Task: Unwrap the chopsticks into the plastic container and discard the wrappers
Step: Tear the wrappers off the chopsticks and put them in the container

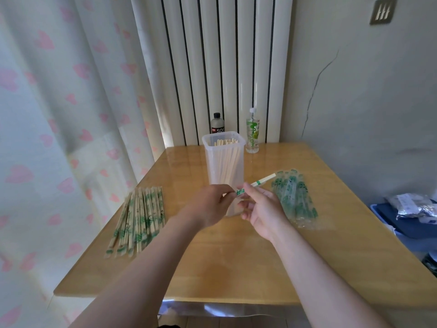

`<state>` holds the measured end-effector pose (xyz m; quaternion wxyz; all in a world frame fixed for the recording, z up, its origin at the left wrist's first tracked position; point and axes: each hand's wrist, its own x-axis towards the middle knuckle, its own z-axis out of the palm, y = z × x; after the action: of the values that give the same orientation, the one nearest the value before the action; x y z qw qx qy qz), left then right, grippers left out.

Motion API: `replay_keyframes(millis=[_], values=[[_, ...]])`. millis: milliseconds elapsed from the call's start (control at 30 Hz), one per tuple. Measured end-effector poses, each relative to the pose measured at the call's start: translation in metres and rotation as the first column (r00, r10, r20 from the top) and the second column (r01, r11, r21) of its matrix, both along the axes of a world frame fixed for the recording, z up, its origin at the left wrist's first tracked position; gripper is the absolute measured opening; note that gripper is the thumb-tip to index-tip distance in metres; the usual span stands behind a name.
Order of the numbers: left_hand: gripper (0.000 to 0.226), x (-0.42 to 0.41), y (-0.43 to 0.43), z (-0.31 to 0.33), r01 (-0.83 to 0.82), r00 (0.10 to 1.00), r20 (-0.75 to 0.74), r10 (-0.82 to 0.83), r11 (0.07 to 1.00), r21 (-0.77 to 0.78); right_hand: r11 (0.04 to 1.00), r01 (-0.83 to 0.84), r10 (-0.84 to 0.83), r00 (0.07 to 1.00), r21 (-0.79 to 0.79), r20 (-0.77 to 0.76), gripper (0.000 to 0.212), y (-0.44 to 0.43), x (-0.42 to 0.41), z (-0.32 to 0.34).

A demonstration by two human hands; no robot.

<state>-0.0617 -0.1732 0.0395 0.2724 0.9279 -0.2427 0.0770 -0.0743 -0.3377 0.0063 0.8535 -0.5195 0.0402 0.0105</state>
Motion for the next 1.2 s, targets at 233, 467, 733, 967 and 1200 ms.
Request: replay_keyframes(millis=[233,467,733,967,1200], values=[[0.023,0.005,0.021,-0.006,0.000,1.000,0.001,0.000,0.999,0.035,0.983,0.175,-0.172,0.983,0.056,-0.056,0.029,-0.044,-0.001,0.000],[0.022,0.010,0.050,0.022,-0.314,0.942,-0.003,0.337,0.875,-0.368,0.915,0.365,-0.354,0.931,0.175,-0.090,0.024,-0.063,-0.003,-0.004],[0.025,0.005,0.037,0.035,-0.336,0.934,-0.125,0.335,0.704,-0.626,0.923,0.358,-0.356,0.934,0.139,-0.038,0.025,-0.047,0.000,0.008],[0.021,0.012,0.035,0.056,-0.317,0.938,-0.184,0.294,0.515,-0.797,0.899,0.412,-0.429,0.897,0.152,0.110,0.025,-0.046,0.013,0.074],[0.020,0.015,0.048,0.080,-0.272,0.937,-0.200,0.287,0.240,-0.932,0.826,0.564,-0.545,0.783,0.028,0.300,0.029,-0.039,0.037,0.154]])
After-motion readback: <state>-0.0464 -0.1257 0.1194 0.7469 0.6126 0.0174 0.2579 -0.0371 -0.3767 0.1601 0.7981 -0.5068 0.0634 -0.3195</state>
